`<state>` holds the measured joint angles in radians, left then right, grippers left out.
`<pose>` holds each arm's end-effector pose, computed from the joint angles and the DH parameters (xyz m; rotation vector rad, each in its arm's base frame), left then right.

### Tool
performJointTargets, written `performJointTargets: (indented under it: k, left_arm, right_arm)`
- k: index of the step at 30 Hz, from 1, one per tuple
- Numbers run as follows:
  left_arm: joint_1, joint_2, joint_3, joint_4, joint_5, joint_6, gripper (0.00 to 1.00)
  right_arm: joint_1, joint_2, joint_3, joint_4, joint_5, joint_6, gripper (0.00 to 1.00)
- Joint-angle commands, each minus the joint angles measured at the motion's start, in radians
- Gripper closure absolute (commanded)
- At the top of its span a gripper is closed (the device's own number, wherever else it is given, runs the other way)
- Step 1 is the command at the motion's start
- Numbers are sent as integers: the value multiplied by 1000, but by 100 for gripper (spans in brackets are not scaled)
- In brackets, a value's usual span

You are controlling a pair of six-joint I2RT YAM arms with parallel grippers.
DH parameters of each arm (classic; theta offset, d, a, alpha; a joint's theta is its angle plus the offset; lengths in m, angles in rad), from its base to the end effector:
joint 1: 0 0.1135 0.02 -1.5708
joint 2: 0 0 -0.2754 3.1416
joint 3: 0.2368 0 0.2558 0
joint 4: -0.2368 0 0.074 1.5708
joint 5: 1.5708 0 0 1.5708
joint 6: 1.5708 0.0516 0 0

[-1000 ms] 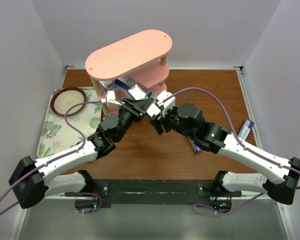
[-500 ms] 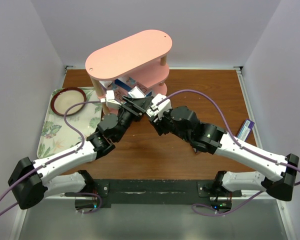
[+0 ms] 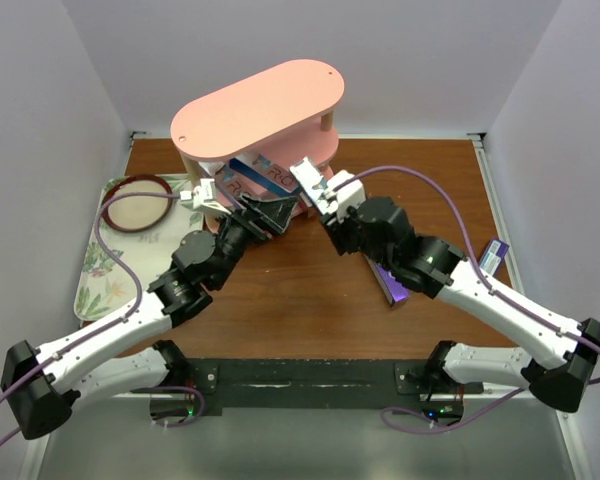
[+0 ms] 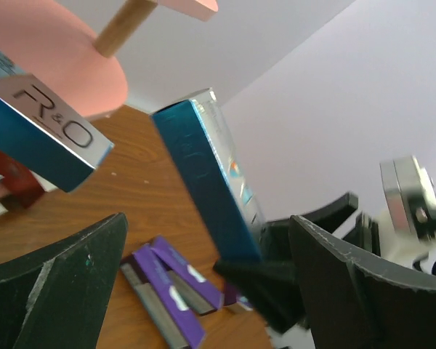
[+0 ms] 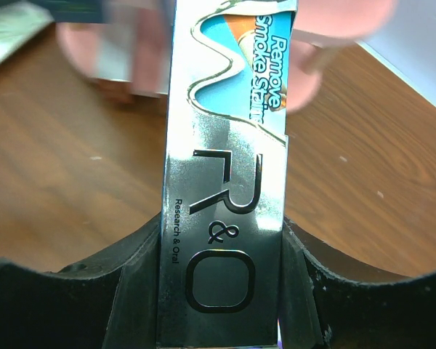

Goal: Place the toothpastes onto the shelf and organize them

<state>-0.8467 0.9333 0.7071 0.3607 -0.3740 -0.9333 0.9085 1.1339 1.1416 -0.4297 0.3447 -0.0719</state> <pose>0.1683 -0.1619 0.3539 -0.3955 1.5077 -1.1734 0.1758 0.1970 0.3748 -0.7278 1.8329 0.2035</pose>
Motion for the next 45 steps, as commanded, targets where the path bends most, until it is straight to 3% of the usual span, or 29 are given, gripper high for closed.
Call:
performJointTargets:
  k: [1, 10, 16, 21, 26, 45]
  left_arm:
    - [-3, -51, 84, -152, -55, 295, 1]
    - [0, -140, 144, -296, -141, 683, 1]
    - [5, -143, 173, -313, -79, 896, 1]
    - [70, -172, 93, -260, -62, 915, 2]
    - [260, -214, 49, -249, 61, 814, 3]
    - [278, -267, 22, -235, 17, 829, 5]
  right_arm:
    - [-132, -14, 59, 14, -73, -14, 77]
    - [-315, 170, 190, 28, -222, -89, 79]
    - [-362, 363, 363, 40, -326, -147, 79]
    - [-376, 467, 448, 69, -369, -160, 78]
    - [-381, 538, 461, 141, -374, -155, 77]
    - [-381, 630, 434, 332, -398, -120, 68]
